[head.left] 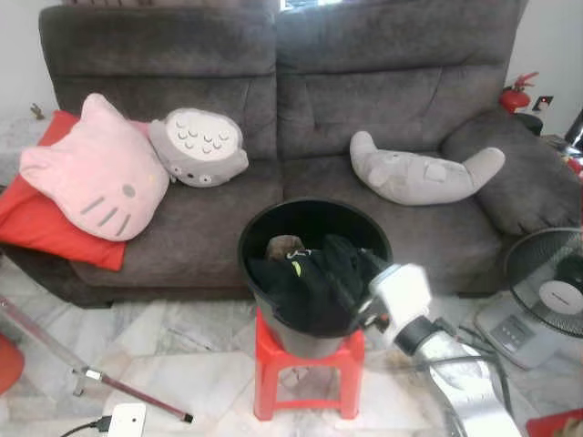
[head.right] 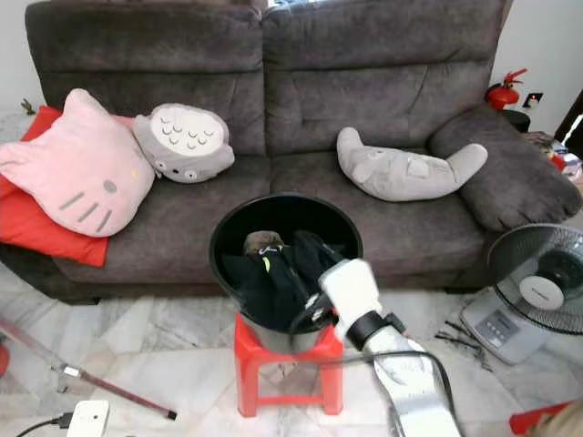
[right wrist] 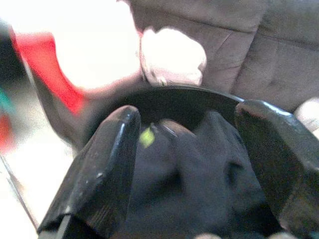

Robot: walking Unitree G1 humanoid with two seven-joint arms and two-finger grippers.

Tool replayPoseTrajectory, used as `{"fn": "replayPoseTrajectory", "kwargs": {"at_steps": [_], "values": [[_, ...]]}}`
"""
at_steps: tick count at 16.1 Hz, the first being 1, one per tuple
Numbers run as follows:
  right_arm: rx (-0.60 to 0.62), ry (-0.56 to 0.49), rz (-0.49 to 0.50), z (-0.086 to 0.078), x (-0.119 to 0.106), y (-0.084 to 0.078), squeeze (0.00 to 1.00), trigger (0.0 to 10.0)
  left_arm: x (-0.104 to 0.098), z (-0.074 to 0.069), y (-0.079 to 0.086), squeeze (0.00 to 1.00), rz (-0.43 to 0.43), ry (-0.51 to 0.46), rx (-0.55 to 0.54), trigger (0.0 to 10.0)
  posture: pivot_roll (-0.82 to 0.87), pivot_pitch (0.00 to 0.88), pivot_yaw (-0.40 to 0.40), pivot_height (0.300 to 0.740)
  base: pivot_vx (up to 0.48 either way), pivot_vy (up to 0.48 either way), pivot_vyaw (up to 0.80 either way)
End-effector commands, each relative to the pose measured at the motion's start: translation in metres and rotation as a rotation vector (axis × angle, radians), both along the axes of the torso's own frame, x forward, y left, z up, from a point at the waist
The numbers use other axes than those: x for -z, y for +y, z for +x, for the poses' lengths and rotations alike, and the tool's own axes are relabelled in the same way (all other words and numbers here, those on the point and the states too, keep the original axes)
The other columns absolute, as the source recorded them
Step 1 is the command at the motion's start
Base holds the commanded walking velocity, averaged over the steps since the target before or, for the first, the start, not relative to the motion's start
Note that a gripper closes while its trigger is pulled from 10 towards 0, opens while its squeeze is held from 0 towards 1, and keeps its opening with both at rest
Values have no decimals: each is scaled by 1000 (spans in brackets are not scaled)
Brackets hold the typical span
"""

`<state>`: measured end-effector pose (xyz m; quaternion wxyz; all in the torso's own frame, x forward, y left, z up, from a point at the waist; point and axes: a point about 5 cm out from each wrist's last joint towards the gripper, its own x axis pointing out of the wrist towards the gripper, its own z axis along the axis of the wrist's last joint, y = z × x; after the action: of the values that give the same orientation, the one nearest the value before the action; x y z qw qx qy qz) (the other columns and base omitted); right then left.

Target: Hang hanger

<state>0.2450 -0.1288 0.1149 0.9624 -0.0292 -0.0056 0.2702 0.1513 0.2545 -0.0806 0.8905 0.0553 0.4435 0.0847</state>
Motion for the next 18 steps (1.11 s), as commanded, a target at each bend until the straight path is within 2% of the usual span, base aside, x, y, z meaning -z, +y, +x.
{"fn": "replayPoseTrajectory", "kwargs": {"at_steps": [1, 3, 5, 6, 8, 10, 13, 14, 18], "values": [[-46, 77, 94, -10, 1, 1, 0, 10000, 4, -10, 1, 0, 15, 34, -5, 10000, -67, 0, 39, 740, 0, 0, 0], [-64, 205, 136, -21, 18, -7, 0, 10000, 5, -13, 2, 0, 18, 40, -9, 10000, -66, 0, 34, 740, 0, 0, 0], [71, 391, 250, -21, 42, -30, 0, 10000, 5, -15, 2, 0, 19, 42, -17, 10000, -62, 0, 29, 740, 0, 0, 0], [119, 442, 255, -22, 54, -38, 0, 10000, 6, -16, 3, 0, 20, 43, -24, 10000, -59, 0, 24, 740, 0, 0, 0], [118, 481, 207, -24, 68, -40, 0, 10000, 6, -17, 2, 0, 20, 42, -27, 10000, -55, 0, 20, 740, 0, 0, 0], [161, 517, 243, -24, 78, -44, 0, 10000, 7, -20, 2, 0, 20, 43, -30, 10000, -46, 0, 17, 740, 0, 0, 0], [170, 570, 232, -24, 96, -45, 0, 10000, 7, -22, 3, 0, 25, 46, -31, 10000, -42, 0, 17, 740, 0, 0, 0], [196, 574, 260, -20, 103, -48, 0, 10000, 7, -23, 3, 0, 27, 46, -34, 10000, -42, 0, 17, 740, 0, 0, 0], [161, 542, 313, -15, 105, -46, 0, 10000, 7, -25, 5, 0, 34, 44, -35, 10000, -28, 0, 17, 740, 0, 0, 0]]}}
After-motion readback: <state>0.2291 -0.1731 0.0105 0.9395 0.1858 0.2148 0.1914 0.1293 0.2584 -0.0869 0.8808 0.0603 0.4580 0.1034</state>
